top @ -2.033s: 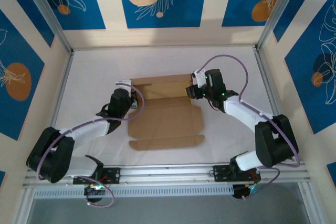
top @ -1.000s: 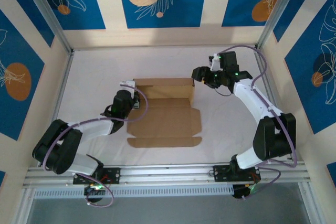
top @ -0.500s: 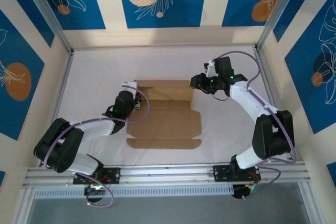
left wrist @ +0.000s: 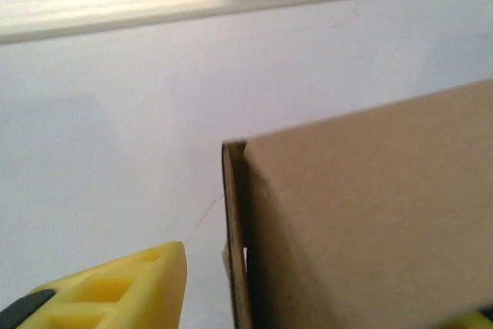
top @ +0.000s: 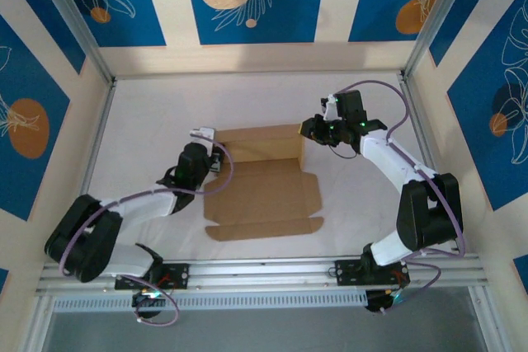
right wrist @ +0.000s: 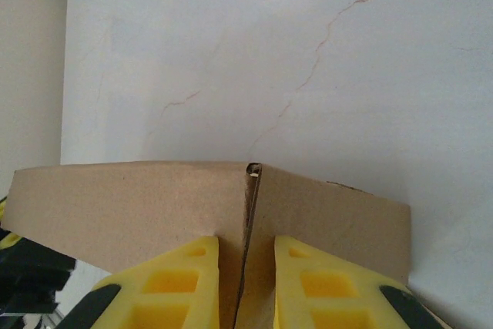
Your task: Fold the paper box
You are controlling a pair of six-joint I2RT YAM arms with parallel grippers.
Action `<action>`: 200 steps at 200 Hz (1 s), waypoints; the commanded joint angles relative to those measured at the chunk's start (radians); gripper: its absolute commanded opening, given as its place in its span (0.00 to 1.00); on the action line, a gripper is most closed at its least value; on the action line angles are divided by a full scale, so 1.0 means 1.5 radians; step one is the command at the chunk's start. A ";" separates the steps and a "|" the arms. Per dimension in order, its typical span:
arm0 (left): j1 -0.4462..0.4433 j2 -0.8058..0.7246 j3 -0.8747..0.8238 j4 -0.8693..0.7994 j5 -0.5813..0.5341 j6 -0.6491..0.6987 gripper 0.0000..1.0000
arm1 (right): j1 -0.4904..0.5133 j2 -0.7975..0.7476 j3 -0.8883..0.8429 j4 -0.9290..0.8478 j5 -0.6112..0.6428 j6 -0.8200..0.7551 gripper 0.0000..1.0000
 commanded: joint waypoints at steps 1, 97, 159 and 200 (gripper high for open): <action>-0.005 -0.065 0.002 -0.050 0.035 0.001 0.57 | 0.004 0.002 -0.031 -0.058 0.055 0.016 0.20; 0.040 -0.252 0.057 -0.277 0.095 -0.125 0.70 | 0.015 -0.016 -0.045 -0.053 0.066 0.013 0.21; 0.172 -0.100 0.142 -0.267 0.295 -0.254 0.72 | 0.021 -0.019 -0.040 -0.058 0.061 0.003 0.21; 0.193 -0.050 0.125 -0.190 0.382 -0.298 0.58 | 0.023 -0.015 -0.037 -0.057 0.061 0.001 0.21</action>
